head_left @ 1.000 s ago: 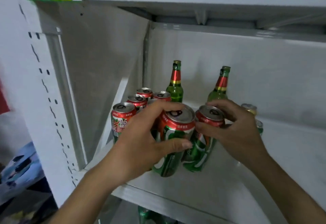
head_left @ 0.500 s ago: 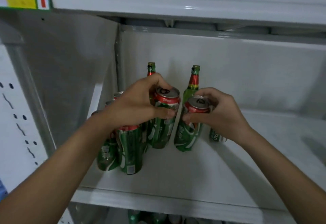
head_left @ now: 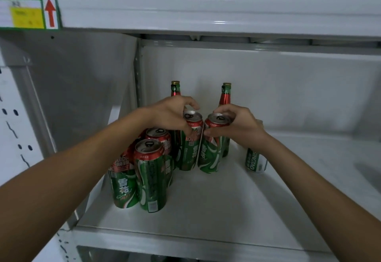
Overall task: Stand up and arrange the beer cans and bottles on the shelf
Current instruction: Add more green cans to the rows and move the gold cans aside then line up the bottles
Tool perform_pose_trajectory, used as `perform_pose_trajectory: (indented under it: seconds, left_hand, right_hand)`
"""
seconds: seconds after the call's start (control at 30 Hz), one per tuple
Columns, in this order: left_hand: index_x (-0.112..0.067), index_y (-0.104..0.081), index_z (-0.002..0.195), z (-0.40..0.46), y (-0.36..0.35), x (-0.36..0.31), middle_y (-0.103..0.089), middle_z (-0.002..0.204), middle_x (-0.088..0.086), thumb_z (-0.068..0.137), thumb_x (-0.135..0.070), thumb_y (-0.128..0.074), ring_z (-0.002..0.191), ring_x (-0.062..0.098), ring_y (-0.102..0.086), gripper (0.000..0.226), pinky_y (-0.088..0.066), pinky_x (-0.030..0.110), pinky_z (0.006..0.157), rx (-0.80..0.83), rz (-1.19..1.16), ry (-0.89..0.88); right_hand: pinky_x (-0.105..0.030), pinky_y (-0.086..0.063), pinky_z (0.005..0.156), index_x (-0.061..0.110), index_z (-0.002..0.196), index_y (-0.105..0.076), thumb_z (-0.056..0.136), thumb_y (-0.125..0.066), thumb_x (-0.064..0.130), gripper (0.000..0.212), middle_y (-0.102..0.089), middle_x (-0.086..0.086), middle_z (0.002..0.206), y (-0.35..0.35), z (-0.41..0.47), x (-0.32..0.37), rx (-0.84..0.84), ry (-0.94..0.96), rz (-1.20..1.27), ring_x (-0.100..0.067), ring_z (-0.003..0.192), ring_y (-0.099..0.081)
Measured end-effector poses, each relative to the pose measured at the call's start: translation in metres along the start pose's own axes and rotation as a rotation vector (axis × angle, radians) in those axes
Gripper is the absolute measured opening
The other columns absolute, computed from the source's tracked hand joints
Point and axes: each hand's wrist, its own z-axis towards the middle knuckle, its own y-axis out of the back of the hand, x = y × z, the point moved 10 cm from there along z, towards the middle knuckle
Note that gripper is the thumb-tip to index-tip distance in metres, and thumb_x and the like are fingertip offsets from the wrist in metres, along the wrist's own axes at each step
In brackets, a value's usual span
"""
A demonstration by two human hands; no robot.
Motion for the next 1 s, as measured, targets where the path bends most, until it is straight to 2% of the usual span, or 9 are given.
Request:
perform_pose_trajectory:
  seconds: [0.03,0.1,0.2,0.3,0.37,0.53,0.63,0.83,1.0]
  left_hand:
    - [-0.029,-0.061,0.132,0.002,-0.003,0.000,-0.066,0.122,-0.010,0.067,-0.030,-0.097,0.113,0.015,-0.064,0.074,-0.056,0.040,0.101,0.013,0.025,-0.006]
    - [-0.027,-0.067,0.123,0.004,-0.009,0.000,-0.071,0.114,-0.008,0.070,-0.029,-0.096,0.106,0.014,-0.067,0.061,-0.057,0.042,0.097,0.029,0.060,-0.016]
    - [-0.025,-0.066,0.120,0.007,-0.015,-0.003,-0.070,0.112,-0.007,0.073,-0.034,-0.094,0.104,0.016,-0.067,0.055,-0.056,0.039,0.094,0.043,0.179,-0.054]
    - [-0.025,-0.064,0.122,0.009,-0.019,-0.002,-0.068,0.115,-0.006,0.075,-0.038,-0.092,0.108,0.017,-0.065,0.056,-0.054,0.036,0.093,0.060,0.227,-0.060]
    - [-0.025,-0.062,0.126,0.011,-0.022,0.003,-0.068,0.119,-0.005,0.077,-0.040,-0.091,0.111,0.019,-0.065,0.059,-0.054,0.039,0.097,0.070,0.246,-0.054]
    - [-0.027,-0.054,0.139,0.013,-0.030,0.019,-0.066,0.132,-0.003,0.081,-0.049,-0.083,0.119,0.023,-0.063,0.069,-0.048,0.049,0.106,0.091,0.342,-0.008]
    - [-0.028,-0.054,0.143,0.016,-0.030,0.027,-0.065,0.135,-0.004,0.084,-0.042,-0.082,0.122,0.023,-0.062,0.066,-0.046,0.052,0.109,0.086,0.280,0.007]
    - [-0.025,-0.046,0.154,0.018,-0.037,0.032,-0.059,0.149,0.001,0.087,-0.039,-0.081,0.133,0.023,-0.057,0.077,-0.043,0.042,0.112,0.088,0.241,-0.018]
    - [-0.020,-0.038,0.160,0.019,-0.039,0.033,-0.051,0.157,0.004,0.090,-0.036,-0.081,0.139,0.024,-0.052,0.084,-0.039,0.030,0.108,0.082,0.215,-0.040]
  right_hand:
    - [-0.044,-0.062,0.086,0.020,0.099,-0.072,0.041,-0.101,0.048,0.070,-0.080,0.004,0.095,-0.001,0.002,-0.004,0.007,-0.011,0.007,-0.017,0.090,-0.077]
    - [-0.050,-0.061,0.090,0.017,0.101,-0.072,0.046,-0.101,0.037,0.066,-0.080,0.001,0.097,-0.004,0.006,-0.012,0.020,-0.023,0.019,-0.019,0.092,-0.077]
    - [-0.048,-0.061,0.092,0.012,0.104,-0.071,0.054,-0.101,0.020,0.058,-0.079,-0.002,0.099,-0.007,0.009,-0.022,0.030,-0.035,0.027,-0.019,0.093,-0.077]
    - [-0.042,-0.061,0.089,0.010,0.104,-0.071,0.058,-0.100,0.013,0.054,-0.078,-0.005,0.101,-0.010,0.011,-0.025,0.037,-0.022,0.005,-0.020,0.093,-0.076]
    - [-0.039,-0.061,0.088,0.010,0.102,-0.072,0.059,-0.099,0.011,0.051,-0.078,-0.006,0.100,-0.013,0.012,-0.026,0.044,-0.010,0.000,-0.020,0.092,-0.075]
    - [-0.031,-0.060,0.090,0.010,0.112,-0.071,0.060,-0.099,0.013,0.059,-0.075,-0.004,0.107,-0.023,0.013,-0.033,0.044,-0.007,-0.025,-0.015,0.099,-0.074]
    - [-0.031,-0.059,0.094,0.014,0.117,-0.070,0.062,-0.099,0.022,0.063,-0.074,0.000,0.111,-0.026,0.012,-0.038,0.035,0.005,-0.035,-0.013,0.103,-0.072]
    - [-0.032,-0.058,0.098,0.018,0.133,-0.063,0.069,-0.095,0.027,0.072,-0.073,0.003,0.119,-0.029,0.011,-0.057,0.003,-0.065,0.042,-0.009,0.105,-0.072]
    - [-0.025,-0.057,0.098,0.021,0.140,-0.059,0.069,-0.095,0.027,0.079,-0.071,0.005,0.125,-0.033,0.002,-0.058,0.015,-0.052,0.068,-0.005,0.111,-0.070]
